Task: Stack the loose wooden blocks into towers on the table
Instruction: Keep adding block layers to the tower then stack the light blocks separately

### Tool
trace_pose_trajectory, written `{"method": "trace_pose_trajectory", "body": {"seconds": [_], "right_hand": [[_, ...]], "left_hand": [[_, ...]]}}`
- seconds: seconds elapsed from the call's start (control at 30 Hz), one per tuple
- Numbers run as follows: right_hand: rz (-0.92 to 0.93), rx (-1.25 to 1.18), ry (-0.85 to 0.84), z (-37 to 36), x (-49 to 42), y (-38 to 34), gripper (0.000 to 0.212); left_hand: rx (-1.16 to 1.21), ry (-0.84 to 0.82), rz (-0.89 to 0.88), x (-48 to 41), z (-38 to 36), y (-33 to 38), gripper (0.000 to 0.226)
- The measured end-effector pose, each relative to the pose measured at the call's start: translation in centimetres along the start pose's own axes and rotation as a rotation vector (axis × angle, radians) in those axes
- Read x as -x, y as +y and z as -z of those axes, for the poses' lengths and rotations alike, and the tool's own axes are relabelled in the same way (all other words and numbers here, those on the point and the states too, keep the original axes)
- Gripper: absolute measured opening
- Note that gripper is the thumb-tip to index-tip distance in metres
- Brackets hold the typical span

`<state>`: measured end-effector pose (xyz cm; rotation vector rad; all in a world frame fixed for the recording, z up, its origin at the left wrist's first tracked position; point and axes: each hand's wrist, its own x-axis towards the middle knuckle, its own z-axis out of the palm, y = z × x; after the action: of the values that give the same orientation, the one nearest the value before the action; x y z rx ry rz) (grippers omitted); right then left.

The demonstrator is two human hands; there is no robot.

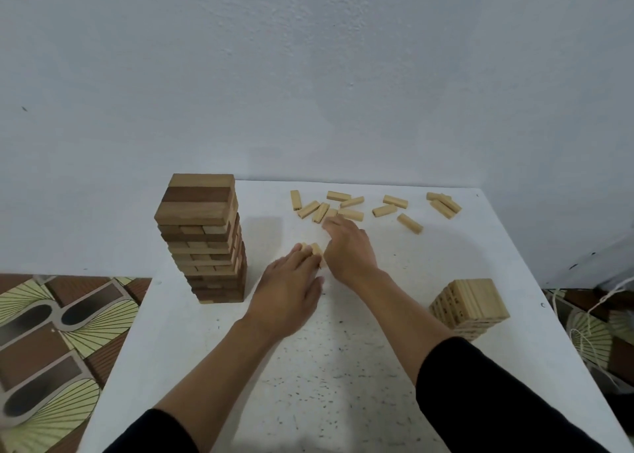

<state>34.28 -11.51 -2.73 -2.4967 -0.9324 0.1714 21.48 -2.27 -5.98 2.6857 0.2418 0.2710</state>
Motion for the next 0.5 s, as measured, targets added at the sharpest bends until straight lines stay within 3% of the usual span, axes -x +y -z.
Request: {"method": "trace_pose_trajectory", "body": {"seconds": [0.17,0.33,0.5], "right_hand": [[0.048,-0.144,0.184,-1.0,5.4,2.1,0.033],[0.151,-0.233,0.082,-0.9,12.1,2.5,0.040],[0.213,-0.273,0.023,0.6,13.6,2.9,0.031]], "left_hand": [[0.066,0.008,-0.015,3.6,-0.3,0.9,0.048],[0.176,-0.012,-0.039,6.5,0.1,1.8,0.048],[0.185,-0.051,-0.090,7.6,0.8,1.8,0.042]]}}
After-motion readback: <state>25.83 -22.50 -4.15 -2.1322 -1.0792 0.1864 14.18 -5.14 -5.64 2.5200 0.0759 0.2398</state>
